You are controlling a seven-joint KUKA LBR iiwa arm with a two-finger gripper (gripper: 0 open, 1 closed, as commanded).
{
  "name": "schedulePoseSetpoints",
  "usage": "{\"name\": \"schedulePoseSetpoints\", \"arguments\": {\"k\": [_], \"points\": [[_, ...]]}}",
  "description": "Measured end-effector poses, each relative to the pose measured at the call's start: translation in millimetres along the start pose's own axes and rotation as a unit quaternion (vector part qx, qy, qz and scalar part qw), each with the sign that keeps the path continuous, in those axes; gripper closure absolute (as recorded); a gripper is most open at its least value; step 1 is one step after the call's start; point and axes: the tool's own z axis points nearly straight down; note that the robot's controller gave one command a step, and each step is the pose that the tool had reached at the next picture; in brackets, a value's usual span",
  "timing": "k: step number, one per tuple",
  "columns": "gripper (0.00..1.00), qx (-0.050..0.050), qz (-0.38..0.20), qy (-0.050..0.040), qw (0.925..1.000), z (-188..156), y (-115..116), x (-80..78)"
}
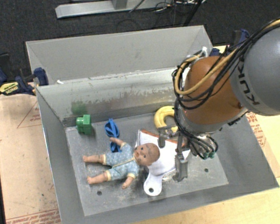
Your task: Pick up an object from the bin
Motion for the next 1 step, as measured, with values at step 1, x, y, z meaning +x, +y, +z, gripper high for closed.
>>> {"name": "schedulePoseSetpoints", "arguments": {"k": [1], "points": [[0.0,-0.001,-0.15,0.0009,0.9886,44.0,8.1,-6.1]]}}
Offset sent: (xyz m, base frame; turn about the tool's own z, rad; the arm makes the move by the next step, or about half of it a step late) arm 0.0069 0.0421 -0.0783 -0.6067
